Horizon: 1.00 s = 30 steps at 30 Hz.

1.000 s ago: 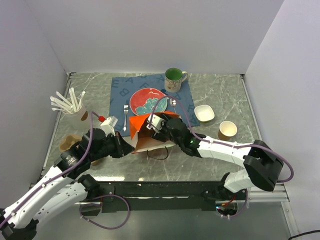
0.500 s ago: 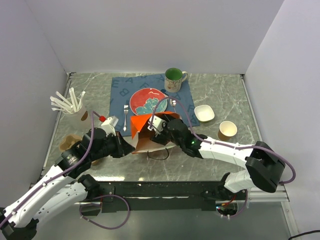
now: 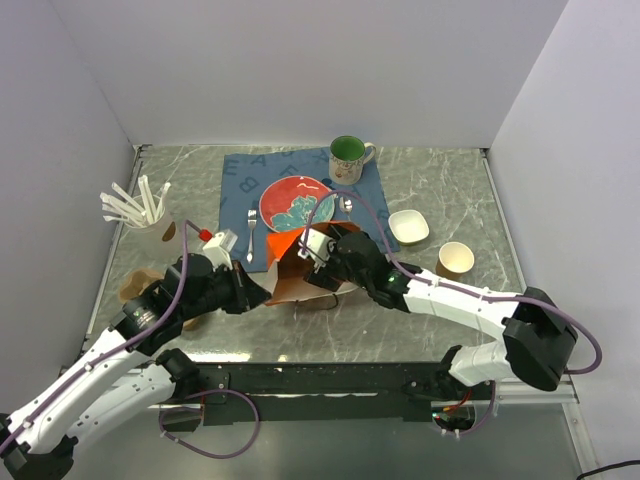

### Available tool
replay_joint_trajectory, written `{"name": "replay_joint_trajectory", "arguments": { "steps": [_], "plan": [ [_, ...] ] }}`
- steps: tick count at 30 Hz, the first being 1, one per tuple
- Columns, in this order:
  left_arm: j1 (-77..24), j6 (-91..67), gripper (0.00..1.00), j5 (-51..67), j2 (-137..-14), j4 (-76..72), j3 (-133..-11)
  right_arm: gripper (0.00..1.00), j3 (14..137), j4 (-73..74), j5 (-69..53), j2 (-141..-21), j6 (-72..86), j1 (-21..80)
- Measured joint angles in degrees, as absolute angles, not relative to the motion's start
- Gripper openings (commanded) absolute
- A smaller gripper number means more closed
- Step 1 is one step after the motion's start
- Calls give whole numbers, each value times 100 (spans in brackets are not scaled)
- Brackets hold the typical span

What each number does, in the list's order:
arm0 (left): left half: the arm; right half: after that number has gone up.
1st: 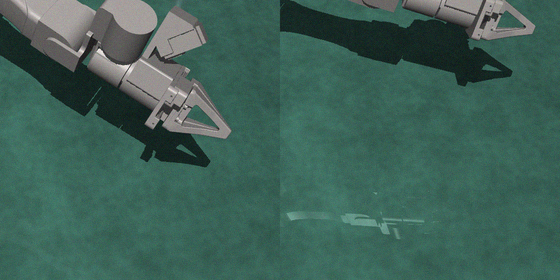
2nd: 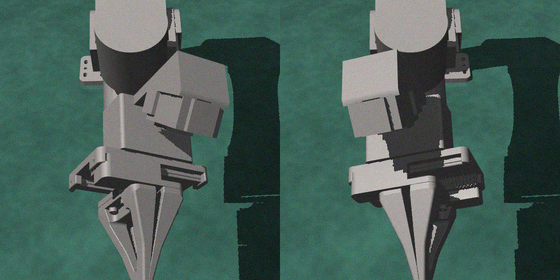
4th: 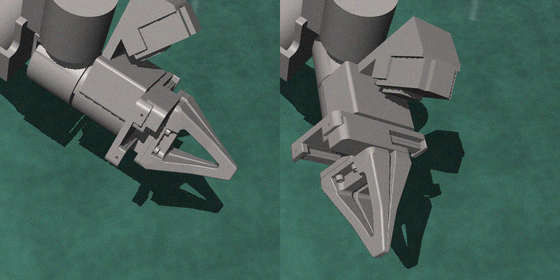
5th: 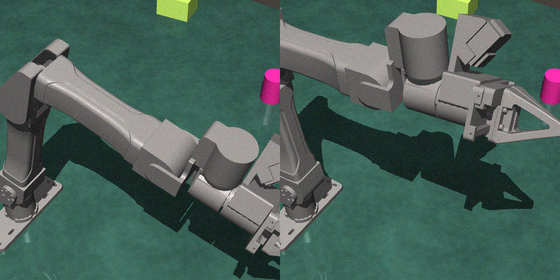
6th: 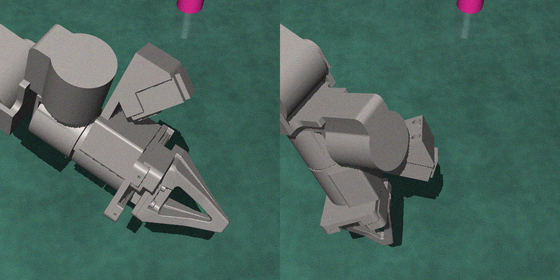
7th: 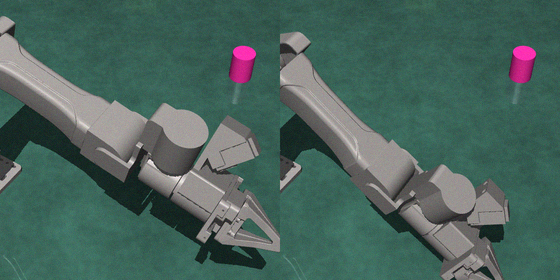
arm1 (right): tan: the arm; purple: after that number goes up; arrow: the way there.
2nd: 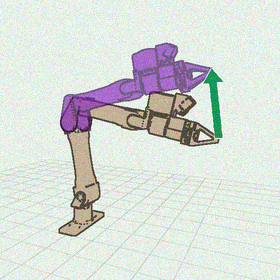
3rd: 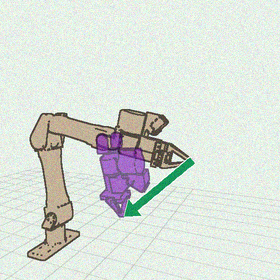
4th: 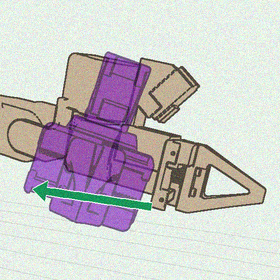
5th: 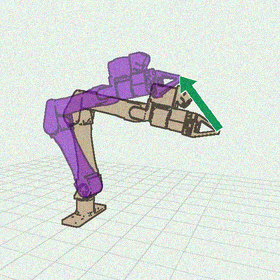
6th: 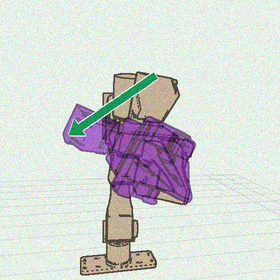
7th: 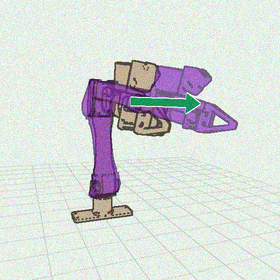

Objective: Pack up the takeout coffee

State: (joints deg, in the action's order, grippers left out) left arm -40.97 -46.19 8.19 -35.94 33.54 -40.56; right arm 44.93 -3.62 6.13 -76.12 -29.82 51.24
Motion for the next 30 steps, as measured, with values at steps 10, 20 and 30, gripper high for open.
{"name": "replay_joint_trajectory", "arguments": {
  "steps": [10, 20, 30],
  "plan": [
    [-4101, -4591, 1, 819, -3848, 3428, -4362, 100, 4689, 373, 515, -7387, -2842, 5035],
    [-4115, -4595, 1, 816, -3811, 3332, -4362, 100, 4825, 934, 563, -7096, -2742, 5011],
    [-4123, -4589, 1, 816, -3824, 3190, -4364, 83, 5181, 1581, 408, -7004, -2731, 4875]
  ]
}}
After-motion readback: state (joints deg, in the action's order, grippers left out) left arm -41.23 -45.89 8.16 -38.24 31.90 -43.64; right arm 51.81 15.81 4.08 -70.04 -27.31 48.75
